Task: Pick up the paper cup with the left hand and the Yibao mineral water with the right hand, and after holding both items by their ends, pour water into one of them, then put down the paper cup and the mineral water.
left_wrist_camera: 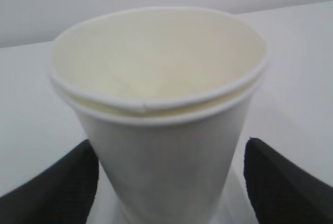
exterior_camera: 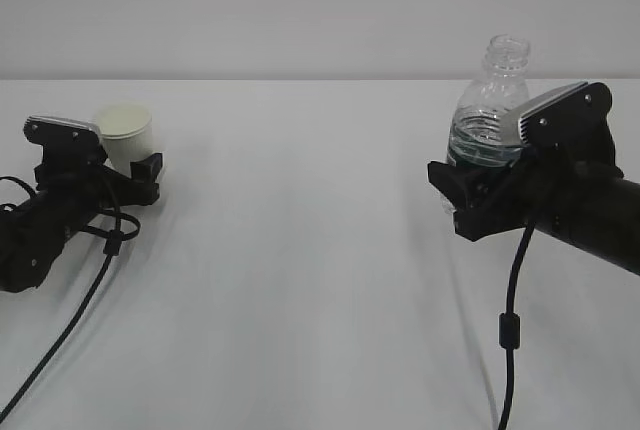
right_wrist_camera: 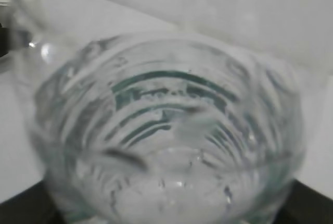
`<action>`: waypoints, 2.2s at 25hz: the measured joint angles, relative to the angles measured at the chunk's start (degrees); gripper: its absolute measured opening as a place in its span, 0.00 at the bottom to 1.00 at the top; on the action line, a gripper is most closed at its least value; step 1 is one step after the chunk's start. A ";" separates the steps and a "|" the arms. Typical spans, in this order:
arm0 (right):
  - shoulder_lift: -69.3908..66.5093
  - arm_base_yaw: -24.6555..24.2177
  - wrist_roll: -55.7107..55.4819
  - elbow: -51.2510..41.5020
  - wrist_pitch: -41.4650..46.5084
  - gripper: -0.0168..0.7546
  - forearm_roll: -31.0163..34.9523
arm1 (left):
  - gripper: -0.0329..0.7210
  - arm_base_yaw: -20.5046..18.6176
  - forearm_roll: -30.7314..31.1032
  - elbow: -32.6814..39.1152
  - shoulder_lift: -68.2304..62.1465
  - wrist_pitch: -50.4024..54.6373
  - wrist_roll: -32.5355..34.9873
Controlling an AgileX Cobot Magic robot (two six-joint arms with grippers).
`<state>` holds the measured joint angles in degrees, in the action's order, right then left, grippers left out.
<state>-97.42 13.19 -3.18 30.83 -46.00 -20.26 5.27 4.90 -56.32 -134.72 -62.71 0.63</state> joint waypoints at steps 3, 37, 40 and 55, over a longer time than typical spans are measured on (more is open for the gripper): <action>0.00 0.00 -0.11 0.00 0.00 0.67 -0.28 | 0.88 0.00 -0.13 -0.98 0.00 1.03 0.00; 0.00 0.00 -0.76 0.00 0.00 0.67 -1.26 | 0.76 0.00 -1.02 -5.01 -0.49 9.09 -1.32; 0.00 0.00 -0.76 0.00 0.00 0.67 -1.26 | 0.75 0.00 -1.02 -5.01 -0.49 9.32 -1.41; 0.00 0.00 -0.76 0.00 0.00 0.67 -1.30 | 0.66 0.00 2.26 -5.01 0.40 7.99 -1.54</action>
<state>-97.42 13.19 -3.94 30.83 -46.00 -21.55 5.27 7.16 -61.33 -134.32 -54.72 -0.91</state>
